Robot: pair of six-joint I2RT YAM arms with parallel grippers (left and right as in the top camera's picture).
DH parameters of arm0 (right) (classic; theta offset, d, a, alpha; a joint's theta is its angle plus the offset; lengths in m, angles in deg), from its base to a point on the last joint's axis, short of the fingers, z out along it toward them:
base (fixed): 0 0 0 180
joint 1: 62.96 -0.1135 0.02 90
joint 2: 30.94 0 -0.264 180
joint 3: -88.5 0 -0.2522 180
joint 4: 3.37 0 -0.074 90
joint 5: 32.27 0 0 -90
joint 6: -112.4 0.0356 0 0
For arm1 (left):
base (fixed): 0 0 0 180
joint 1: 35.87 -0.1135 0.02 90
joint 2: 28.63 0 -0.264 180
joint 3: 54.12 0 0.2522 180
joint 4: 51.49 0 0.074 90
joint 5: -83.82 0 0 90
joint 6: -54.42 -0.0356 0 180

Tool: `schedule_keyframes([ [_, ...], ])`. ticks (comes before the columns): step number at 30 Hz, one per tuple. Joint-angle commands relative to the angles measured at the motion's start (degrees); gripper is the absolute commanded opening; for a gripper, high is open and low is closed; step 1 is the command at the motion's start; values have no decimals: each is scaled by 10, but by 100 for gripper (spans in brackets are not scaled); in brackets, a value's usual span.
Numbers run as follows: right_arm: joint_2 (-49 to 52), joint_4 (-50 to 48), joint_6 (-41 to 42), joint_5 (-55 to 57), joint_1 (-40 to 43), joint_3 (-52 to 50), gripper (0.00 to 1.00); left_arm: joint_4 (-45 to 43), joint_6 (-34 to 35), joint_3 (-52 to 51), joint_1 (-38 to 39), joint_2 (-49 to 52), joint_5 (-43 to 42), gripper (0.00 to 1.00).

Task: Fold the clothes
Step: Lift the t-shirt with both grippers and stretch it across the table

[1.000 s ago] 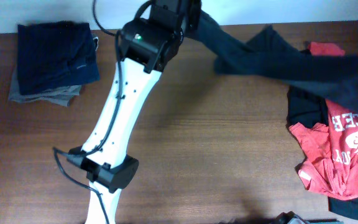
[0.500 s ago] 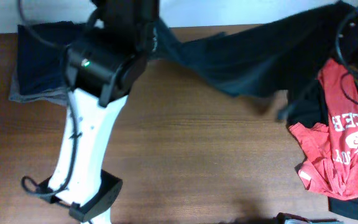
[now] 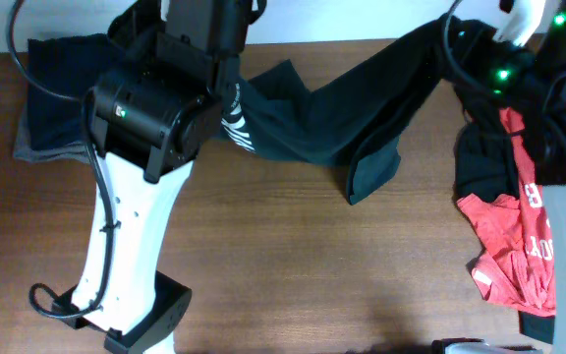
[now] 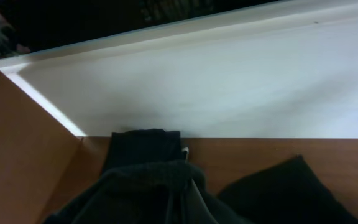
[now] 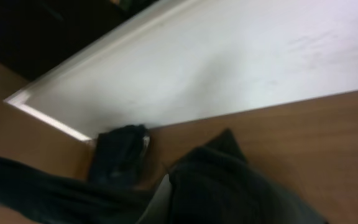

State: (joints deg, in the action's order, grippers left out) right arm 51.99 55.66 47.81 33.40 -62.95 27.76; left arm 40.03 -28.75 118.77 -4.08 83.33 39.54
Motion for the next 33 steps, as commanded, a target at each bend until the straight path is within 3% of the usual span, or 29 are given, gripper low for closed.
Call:
schedule_keyframes([
  [1, -30, 37, -16, 150, -29, 61, 4, 10, 28, 4, 23, -41, 3, 1],
  [8, -17, 64, -16, 201, -38, 80, 4, 18, 28, 3, 8, -50, -46, 1],
  [15, 88, -4, -16, 199, -38, 80, 4, -24, 24, 3, -104, 13, -169, 1],
  [20, 183, -184, -29, 144, -37, 80, 4, -181, -51, 3, -180, 89, -289, 1],
  [24, 207, -289, -27, 128, -36, 104, 4, -334, -129, 3, -202, 110, -301, 1],
  [28, 203, -264, -75, 128, -28, 181, 4, -381, -164, 24, -202, 92, -301, 1],
  [33, 203, -115, -98, 132, -4, 264, 4, -281, -158, 35, -201, 59, -300, 1],
])
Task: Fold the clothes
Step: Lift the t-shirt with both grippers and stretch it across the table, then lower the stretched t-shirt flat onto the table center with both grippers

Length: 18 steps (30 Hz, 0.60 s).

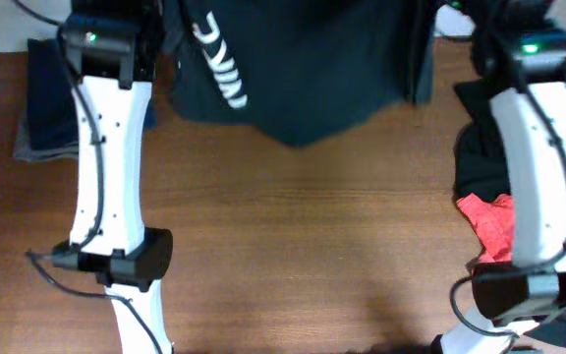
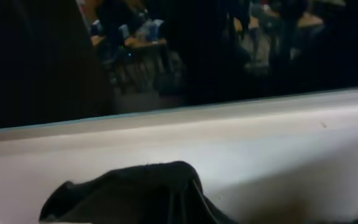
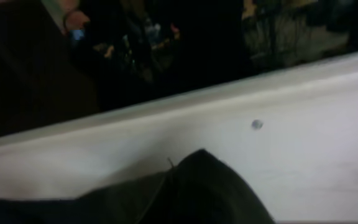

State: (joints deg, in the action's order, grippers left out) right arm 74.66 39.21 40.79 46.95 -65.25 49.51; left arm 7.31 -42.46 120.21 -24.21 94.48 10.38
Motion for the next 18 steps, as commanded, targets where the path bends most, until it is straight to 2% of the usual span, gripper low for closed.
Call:
schedule_keyframes([
  [1, -23, 87, -28, -3, 23, 52, 4, 82, -7, 21, 1, -55, -9, 1],
  [6, -14, 258, -34, 23, 27, 44, 4, 273, 74, 3, 1, -53, -10, 1],
  [11, 15, 415, -34, 25, 27, 41, 5, 406, 174, -47, 1, -49, -16, 1],
  [16, 35, 537, -34, 45, 27, 41, 21, 479, 222, -90, 1, -49, -116, 2],
  [18, 35, 566, -34, 56, 27, 41, 21, 503, 223, -97, 1, -49, -155, 1],
])
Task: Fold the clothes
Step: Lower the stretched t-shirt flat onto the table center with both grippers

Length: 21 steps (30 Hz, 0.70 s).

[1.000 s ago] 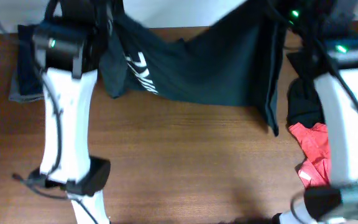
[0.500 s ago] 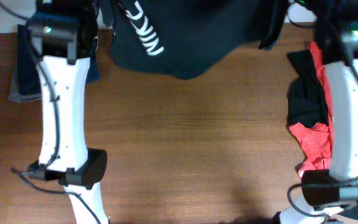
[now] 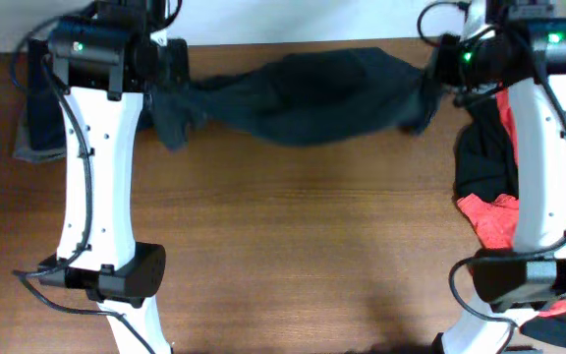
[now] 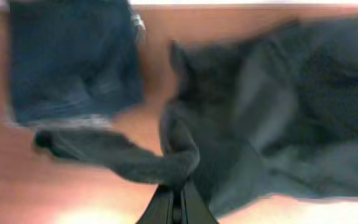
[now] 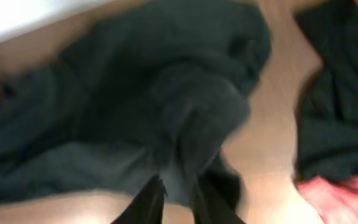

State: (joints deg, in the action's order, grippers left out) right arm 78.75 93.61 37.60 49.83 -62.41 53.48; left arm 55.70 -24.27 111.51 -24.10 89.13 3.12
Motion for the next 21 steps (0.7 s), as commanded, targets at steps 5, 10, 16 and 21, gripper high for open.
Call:
schedule_keyframes([
  [5, -7, 68, -3, 43, -2, 2, 45, 33, 36, -33, 8, -1, -178, 4],
  [10, -7, 78, -4, 63, -2, 2, 73, 33, 30, -54, 22, 0, -135, 99],
  [16, -6, 79, -4, 63, -1, 2, 92, 33, 30, -99, 22, 0, -92, 99],
  [21, -3, 87, -29, 62, -1, -21, 92, 20, 37, -175, 19, 0, -48, 99],
])
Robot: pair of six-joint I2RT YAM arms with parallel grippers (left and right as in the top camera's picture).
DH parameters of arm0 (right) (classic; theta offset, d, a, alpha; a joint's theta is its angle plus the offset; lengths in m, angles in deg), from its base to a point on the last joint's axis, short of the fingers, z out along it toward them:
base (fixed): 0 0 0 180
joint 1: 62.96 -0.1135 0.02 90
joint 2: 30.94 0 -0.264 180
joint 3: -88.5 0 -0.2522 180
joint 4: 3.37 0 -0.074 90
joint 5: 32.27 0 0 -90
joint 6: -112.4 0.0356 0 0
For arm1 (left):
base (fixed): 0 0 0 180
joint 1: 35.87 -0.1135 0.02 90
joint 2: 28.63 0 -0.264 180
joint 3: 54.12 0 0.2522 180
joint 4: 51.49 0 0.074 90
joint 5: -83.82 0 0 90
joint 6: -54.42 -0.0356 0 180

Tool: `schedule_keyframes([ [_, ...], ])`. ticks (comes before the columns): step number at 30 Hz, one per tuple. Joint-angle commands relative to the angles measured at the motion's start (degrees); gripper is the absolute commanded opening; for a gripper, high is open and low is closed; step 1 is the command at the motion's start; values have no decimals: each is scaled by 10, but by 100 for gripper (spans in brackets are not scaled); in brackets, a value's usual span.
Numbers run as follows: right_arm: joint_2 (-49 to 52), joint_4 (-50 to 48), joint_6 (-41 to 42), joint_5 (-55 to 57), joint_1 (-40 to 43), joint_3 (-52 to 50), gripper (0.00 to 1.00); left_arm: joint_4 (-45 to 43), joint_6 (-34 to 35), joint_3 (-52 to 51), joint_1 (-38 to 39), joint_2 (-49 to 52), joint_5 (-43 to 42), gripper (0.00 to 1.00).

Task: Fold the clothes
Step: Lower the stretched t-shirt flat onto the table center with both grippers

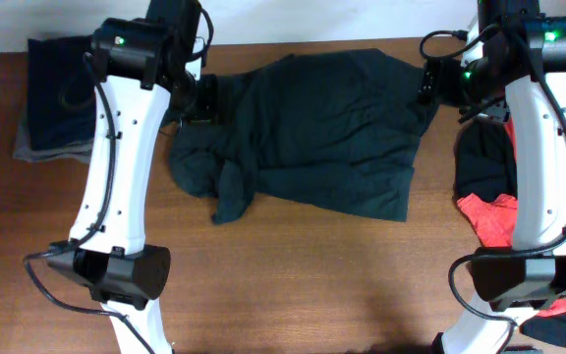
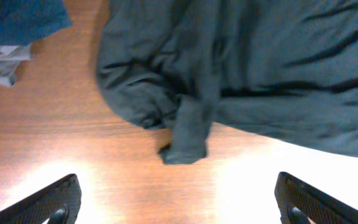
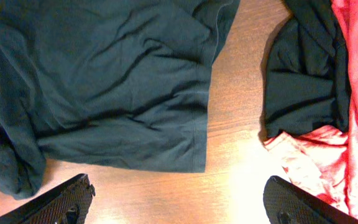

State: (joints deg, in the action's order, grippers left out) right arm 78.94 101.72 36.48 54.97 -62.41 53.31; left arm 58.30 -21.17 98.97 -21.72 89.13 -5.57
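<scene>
A dark green shirt lies spread across the far half of the brown table. Its left side is bunched, and a crumpled sleeve points toward the front. My left gripper hovers over the shirt's left edge, open wide, with nothing between its fingers. Above the shirt's right edge my right gripper is likewise open and empty. In the overhead view the left gripper and right gripper stand at the shirt's two far corners.
A folded blue garment on a grey one sits at the far left. At the right edge lies a pile with a black garment and a red shirt. Both white arms reach in from the front.
Both grippers were shut on the shirt, holding it stretched between them near the far edge. Now the shirt lies on the table and both grippers are open above it.
Both grippers first held the shirt by its ends, part of it draped on the table. Then it hung high between them at the back. Then it was stretched low over the far edge. Now it lies released, its left side bunched.
</scene>
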Motion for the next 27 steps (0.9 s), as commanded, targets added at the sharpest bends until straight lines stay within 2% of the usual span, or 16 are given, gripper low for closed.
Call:
schedule_keyframes([
  [1, -5, 7, -18, 8, -1, -29, 92, -10, 6, -69, -4, 0, 32, 99],
  [5, -5, -7, -17, -5, -1, -107, 92, -40, 5, -175, -4, 0, -43, 99],
  [10, -5, -74, -12, -59, -1, -219, 89, -84, 5, -278, -4, 0, -84, 99],
  [14, -5, -130, 1, -63, -1, -303, 88, -119, -2, -343, -4, 0, -149, 95],
  [20, -5, -193, 3, -66, 2, -407, 86, -163, -4, -417, -4, 0, -165, 94],
  [27, -5, -233, 3, -71, 22, -473, 86, -209, -3, -479, -4, 0, -178, 91],
])
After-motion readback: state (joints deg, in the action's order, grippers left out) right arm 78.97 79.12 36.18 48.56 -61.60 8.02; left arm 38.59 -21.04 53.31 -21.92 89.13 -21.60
